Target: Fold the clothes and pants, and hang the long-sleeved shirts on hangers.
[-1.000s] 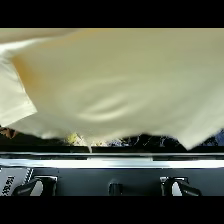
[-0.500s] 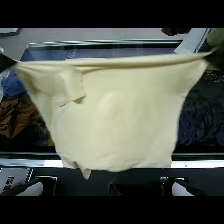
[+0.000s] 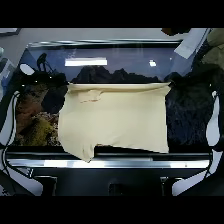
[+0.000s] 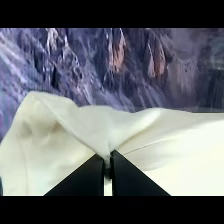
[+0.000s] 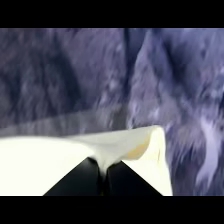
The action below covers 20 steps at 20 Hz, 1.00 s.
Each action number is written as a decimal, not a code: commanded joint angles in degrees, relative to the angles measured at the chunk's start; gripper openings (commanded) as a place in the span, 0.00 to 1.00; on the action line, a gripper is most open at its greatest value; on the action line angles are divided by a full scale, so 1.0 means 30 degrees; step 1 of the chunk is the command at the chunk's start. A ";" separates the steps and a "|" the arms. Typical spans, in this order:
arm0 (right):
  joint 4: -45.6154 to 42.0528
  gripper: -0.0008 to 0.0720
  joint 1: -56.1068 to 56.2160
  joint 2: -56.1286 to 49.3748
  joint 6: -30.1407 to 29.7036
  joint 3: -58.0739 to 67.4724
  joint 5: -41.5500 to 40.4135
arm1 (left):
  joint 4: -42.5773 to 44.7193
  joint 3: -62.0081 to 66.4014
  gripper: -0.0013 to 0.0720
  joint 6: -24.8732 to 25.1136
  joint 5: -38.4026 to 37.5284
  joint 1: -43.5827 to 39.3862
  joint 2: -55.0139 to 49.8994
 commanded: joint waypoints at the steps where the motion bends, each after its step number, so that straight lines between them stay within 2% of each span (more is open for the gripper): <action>1: -0.0539 0.05 0.0073 -0.0780 -0.0197 0.0058 0.1297 | -0.0102 0.0160 0.04 0.1260 0.1348 -0.0044 -0.1122; 11: -0.1479 0.05 0.0073 -0.0568 0.0044 0.0051 -0.8349 | 0.0160 0.0168 0.04 0.1435 -0.6980 0.1188 0.0080; 15: -0.1792 0.05 0.0073 -0.0568 0.0153 0.0036 -0.9027 | 0.1348 0.0066 0.04 0.1209 -0.9194 0.0794 0.0066; 20: -0.1814 0.05 0.0073 -0.0590 0.0386 -0.0007 -0.9865 | 0.4189 0.0007 0.04 0.1202 -1.0258 0.0117 0.0066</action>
